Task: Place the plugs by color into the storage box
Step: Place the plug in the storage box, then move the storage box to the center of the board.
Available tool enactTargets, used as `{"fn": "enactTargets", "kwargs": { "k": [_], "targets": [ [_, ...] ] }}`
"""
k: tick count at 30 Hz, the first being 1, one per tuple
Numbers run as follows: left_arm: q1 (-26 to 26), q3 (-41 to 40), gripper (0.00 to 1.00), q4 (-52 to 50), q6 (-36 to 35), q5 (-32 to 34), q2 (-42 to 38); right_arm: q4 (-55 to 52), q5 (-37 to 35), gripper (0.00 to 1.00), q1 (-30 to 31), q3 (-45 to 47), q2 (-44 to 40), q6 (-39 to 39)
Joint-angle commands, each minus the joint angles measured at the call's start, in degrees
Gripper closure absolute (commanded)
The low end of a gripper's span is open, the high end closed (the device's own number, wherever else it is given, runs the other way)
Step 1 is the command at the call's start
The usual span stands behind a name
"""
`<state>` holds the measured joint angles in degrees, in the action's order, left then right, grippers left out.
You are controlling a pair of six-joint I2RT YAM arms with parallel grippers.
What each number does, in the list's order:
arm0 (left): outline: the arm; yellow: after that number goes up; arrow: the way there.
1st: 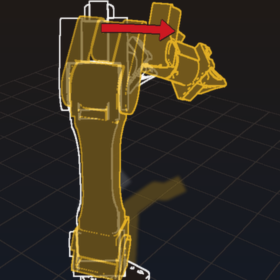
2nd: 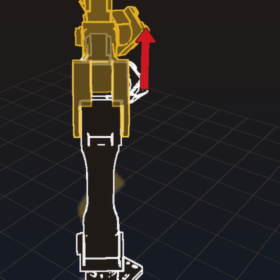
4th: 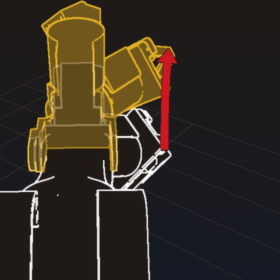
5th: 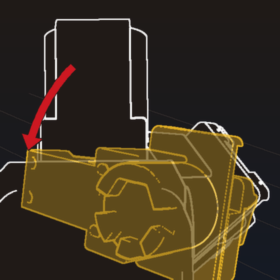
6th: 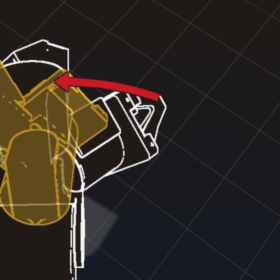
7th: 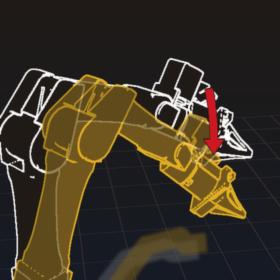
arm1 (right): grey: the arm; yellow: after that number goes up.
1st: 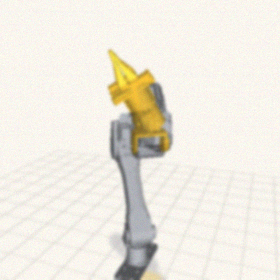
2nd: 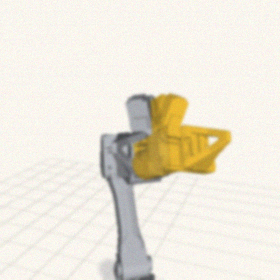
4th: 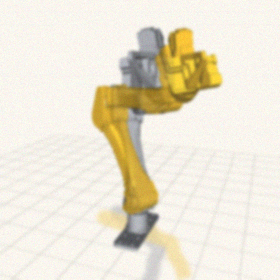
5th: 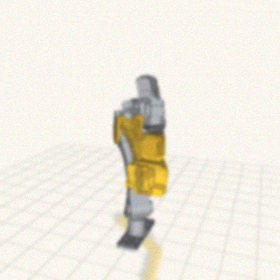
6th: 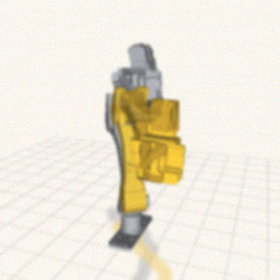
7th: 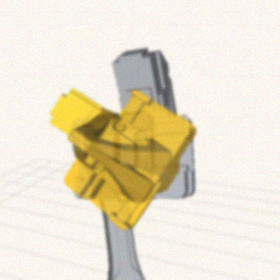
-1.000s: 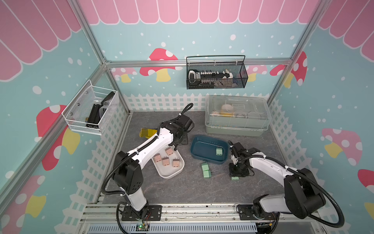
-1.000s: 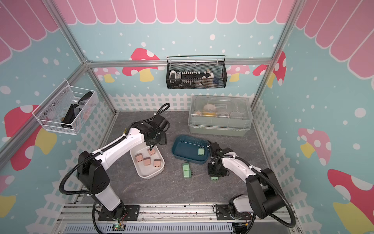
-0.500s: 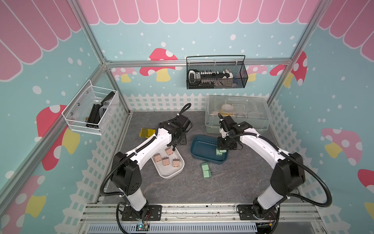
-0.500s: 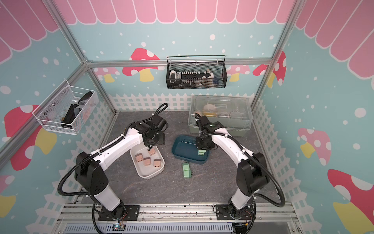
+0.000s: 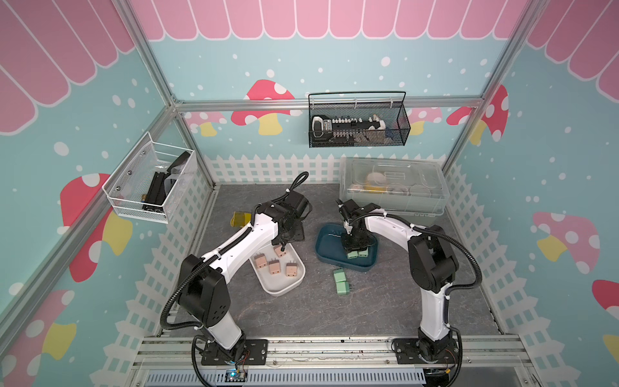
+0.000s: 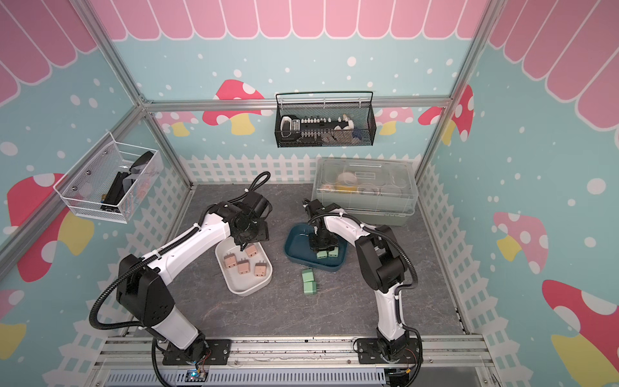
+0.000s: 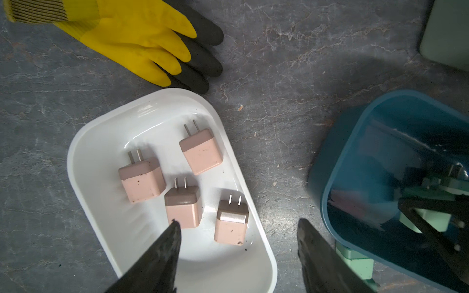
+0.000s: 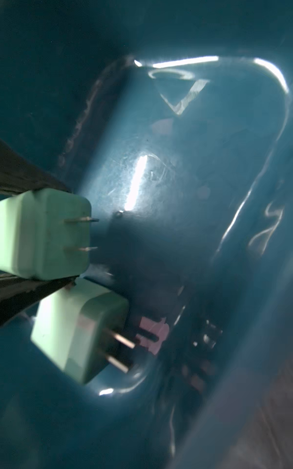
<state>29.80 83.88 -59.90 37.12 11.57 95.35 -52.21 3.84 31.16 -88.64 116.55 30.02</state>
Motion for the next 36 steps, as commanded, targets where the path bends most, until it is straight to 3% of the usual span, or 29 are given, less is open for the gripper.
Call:
{"fn": "enactTargets", "kwargs": {
  "k": [1,5,9,13,17,21,25,28,36],
  "targets": [
    [-0.07,-0.44,0.30,0.11,1.03,-0.94,-1.13,0.75,-1.02,0.69,0.76,-1.28,2.63,-0.66],
    [-0.06,-0.43,0.28,-0.17,1.10,-2.47,-0.96,1.23,-1.66,0.63,0.83,-1.11,4.36,-0.57],
    [-0.03,-0.29,0.27,-0.23,1.28,-3.30,-1.16,0.20,-3.23,0.37,0.83,-1.10,1.76,-0.27],
    [-0.01,0.60,0.26,-0.23,1.13,-4.22,-0.57,-1.47,-5.04,0.28,0.96,0.29,-7.15,2.22],
    [0.29,2.91,0.24,-0.15,0.00,-6.97,2.17,-3.65,-4.70,0.25,1.85,4.54,-17.94,5.52],
    [1.44,5.77,0.13,-0.05,-1.16,-9.41,6.05,-4.51,-4.87,0.25,1.78,13.59,-26.61,8.63],
    [2.55,8.19,0.11,2.20,-1.45,-14.87,11.83,-4.85,-4.72,0.23,0.83,22.28,-33.22,12.24],
    [3.97,10.45,0.09,2.77,-1.61,-19.21,16.76,-4.40,-1.91,0.23,-0.63,25.77,-35.40,13.78],
    [5.99,9.75,0.08,7.32,0.03,-22.69,22.01,-4.31,-1.20,0.23,-1.67,29.34,-38.34,15.67]
  ]
}}
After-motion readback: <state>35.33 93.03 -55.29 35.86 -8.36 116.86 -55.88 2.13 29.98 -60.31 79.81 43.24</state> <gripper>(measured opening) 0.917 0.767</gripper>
